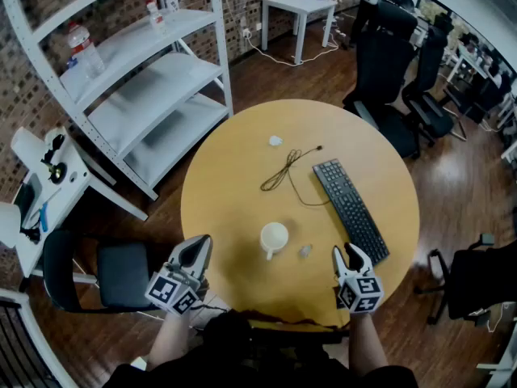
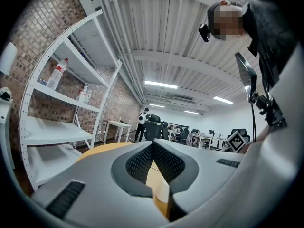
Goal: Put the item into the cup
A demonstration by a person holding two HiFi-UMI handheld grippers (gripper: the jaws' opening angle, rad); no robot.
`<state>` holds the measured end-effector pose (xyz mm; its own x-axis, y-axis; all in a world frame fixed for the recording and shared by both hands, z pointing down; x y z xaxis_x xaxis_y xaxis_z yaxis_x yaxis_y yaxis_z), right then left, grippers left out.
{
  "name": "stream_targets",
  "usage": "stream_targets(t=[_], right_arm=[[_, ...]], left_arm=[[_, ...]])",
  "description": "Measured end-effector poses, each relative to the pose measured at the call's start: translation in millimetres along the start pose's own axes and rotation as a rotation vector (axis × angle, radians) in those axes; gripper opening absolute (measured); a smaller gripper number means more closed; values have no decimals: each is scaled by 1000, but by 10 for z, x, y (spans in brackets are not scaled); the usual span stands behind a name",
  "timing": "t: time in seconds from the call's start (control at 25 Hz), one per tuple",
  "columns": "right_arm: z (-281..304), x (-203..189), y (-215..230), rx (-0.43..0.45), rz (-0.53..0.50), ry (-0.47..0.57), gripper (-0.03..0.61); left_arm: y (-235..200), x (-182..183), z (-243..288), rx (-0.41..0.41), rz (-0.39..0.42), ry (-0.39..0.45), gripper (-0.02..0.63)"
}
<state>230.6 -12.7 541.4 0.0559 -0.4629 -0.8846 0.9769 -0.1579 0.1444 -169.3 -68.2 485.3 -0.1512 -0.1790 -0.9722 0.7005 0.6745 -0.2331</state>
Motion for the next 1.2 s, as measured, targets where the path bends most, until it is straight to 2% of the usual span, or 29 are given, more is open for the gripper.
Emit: stream_targets(t=[0.12, 0.24, 0.52, 0.72, 0.92, 0.96, 1.0, 1.08, 1.2], right_arm=[[279, -234, -79, 44, -42, -134, 189], [569, -422, -195, 69, -81, -219, 224], [1036, -774, -369, 26, -213, -387, 224], [1146, -920, -358, -7, -179, -413, 224], [1137, -972, -363, -4, -185, -435, 216], [1121, -958, -341, -13, -187, -435, 167], [1098, -940, -321, -22, -183, -432, 144], [1027, -880, -314, -31, -159, -406, 118], [874, -617, -378, -36, -136, -314, 118]], left_arm=[[-45, -24, -34, 14, -6, -1, -8], [-112, -41, -118, 40, -5, -9, -8], [-205, -40, -453, 135, -16, -30, -8], [-341, -37, -563, 161, -16, -59, -8], [-430, 11, -364, 104, -1, -67, -8], [-428, 26, -288, 86, 6, -65, -8], [-419, 39, -213, 68, 9, -63, -8], [-399, 53, -94, 37, 5, -59, -8], [-415, 48, 7, 6, -5, -54, -8]])
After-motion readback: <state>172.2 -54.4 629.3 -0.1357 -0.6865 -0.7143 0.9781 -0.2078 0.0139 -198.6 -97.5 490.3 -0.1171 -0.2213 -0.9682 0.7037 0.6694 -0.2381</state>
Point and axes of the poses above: the fingertips, and each gripper's own axes: z forward along the fingers, y to its right, x out of its top, the point moved 7 cm from there along -z, backward along the fingers
